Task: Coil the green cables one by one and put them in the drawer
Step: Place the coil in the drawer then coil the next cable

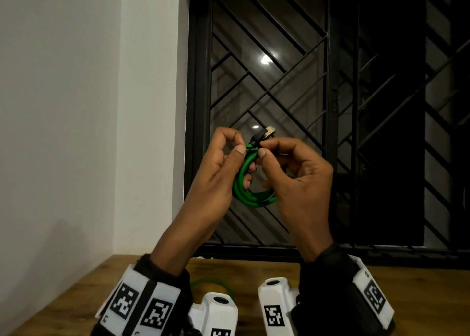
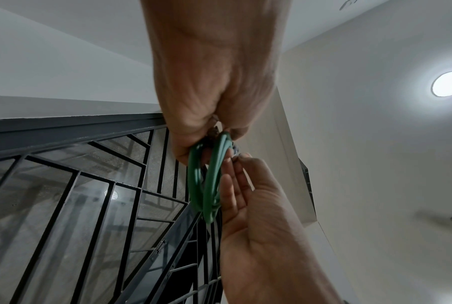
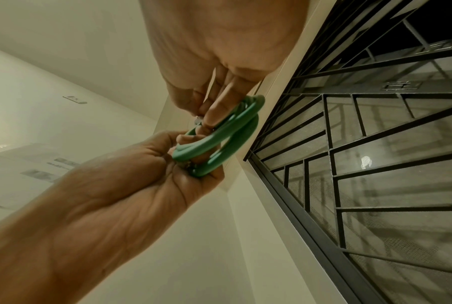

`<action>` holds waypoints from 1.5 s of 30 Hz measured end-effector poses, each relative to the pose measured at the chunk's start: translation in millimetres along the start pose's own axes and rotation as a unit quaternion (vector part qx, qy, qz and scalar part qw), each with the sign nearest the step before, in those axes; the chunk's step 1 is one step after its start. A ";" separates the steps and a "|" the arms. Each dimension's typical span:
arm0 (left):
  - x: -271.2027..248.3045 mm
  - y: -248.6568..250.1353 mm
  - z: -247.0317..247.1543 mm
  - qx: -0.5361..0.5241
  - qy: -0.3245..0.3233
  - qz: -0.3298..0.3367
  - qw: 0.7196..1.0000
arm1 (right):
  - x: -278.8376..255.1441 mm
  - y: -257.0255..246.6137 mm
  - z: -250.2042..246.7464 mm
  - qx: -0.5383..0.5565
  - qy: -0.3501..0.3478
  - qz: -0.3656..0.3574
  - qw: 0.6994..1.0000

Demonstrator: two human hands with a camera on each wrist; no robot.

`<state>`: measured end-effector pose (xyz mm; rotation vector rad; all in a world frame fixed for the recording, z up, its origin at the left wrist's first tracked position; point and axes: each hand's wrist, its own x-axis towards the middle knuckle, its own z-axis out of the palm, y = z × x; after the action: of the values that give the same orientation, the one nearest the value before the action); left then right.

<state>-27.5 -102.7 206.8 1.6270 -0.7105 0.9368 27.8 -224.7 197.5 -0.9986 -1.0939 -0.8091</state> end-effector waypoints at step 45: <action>2.1 -15.4 -2.2 0.040 -0.006 0.032 0.999 | 3.2 12.8 -5.6 0.007 -0.059 0.019 0.998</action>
<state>-14.1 -96.8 201.2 1.6892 -0.7456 1.0128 42.1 -225.6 196.7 -1.0635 -1.1763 -0.7183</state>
